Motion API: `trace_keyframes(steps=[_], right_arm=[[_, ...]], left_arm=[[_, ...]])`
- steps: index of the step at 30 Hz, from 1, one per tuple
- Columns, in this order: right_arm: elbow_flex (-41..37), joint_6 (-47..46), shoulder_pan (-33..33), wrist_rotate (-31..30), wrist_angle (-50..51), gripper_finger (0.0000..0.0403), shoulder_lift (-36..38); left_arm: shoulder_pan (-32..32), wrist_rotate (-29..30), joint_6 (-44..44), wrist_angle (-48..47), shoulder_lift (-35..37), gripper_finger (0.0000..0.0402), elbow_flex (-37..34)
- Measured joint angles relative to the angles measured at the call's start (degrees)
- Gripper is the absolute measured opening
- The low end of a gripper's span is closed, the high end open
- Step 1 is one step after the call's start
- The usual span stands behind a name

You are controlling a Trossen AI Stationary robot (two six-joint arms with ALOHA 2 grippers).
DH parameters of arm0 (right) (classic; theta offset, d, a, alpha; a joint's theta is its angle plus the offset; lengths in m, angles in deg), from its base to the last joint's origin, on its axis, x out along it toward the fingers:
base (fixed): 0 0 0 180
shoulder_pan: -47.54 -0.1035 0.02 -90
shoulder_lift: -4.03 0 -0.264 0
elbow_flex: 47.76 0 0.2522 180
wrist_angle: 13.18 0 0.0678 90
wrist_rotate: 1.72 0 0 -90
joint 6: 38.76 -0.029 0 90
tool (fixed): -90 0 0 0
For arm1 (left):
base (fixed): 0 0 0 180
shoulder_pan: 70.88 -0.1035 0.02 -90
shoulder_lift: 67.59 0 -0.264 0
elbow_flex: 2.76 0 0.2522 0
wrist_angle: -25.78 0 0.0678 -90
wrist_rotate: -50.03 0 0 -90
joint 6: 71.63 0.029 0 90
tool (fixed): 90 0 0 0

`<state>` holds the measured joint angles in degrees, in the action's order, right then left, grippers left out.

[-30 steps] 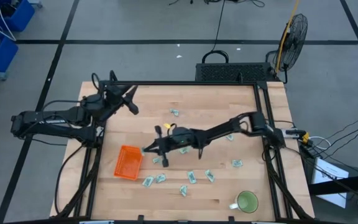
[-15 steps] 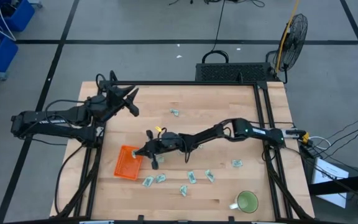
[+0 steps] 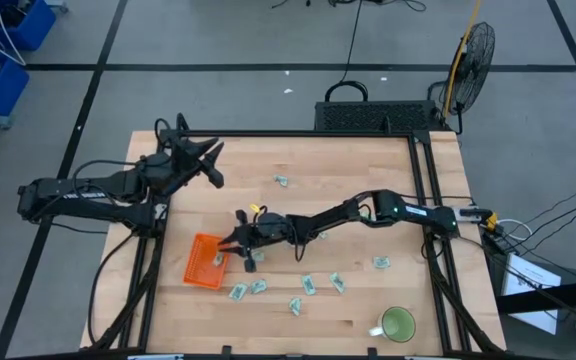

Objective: Pick and place Stevia / Truvia into bins
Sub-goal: Put the white stevia packet into the orange bin

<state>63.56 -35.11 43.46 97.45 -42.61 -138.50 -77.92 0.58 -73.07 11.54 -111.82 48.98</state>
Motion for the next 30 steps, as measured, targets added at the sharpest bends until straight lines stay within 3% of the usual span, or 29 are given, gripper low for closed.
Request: trace_keyframes(steps=[5,12,15,17,20,23,26,30], right_arm=[[-0.01,2.97,0.00,-0.04,2.90,0.0111,3.06],[-0.15,6.75,0.00,-0.11,29.31,0.0113,16.07],[-0.15,7.59,0.25,-0.13,42.46,0.0106,22.96],[-0.15,7.32,0.47,-0.45,49.77,0.0102,27.48],[-0.15,5.45,0.62,-3.64,61.86,0.0095,34.33],[-0.17,4.59,0.68,-10.55,72.78,0.0091,40.62],[-0.28,1.64,0.68,-17.39,81.02,0.0089,45.44],[-4.25,-2.68,0.68,-22.37,83.72,0.0089,51.10]], left_arm=[[0.00,-4.66,0.10,-1.85,0.00,0.0093,0.02],[0.14,-16.61,-1.83,-10.15,-0.01,0.0093,0.02],[0.82,-24.38,-5.01,-13.34,-0.02,0.0093,0.02],[2.04,-32.86,-4.48,-13.54,-0.02,0.0093,0.02],[6.88,-42.77,-2.87,-11.07,-0.89,0.0093,0.04],[13.96,-42.96,-2.13,-9.82,-3.05,0.0093,0.06],[20.91,-39.33,-2.99,-10.67,-6.89,0.0092,0.95],[29.05,-36.96,-7.89,-13.07,-14.35,0.0092,3.70]])
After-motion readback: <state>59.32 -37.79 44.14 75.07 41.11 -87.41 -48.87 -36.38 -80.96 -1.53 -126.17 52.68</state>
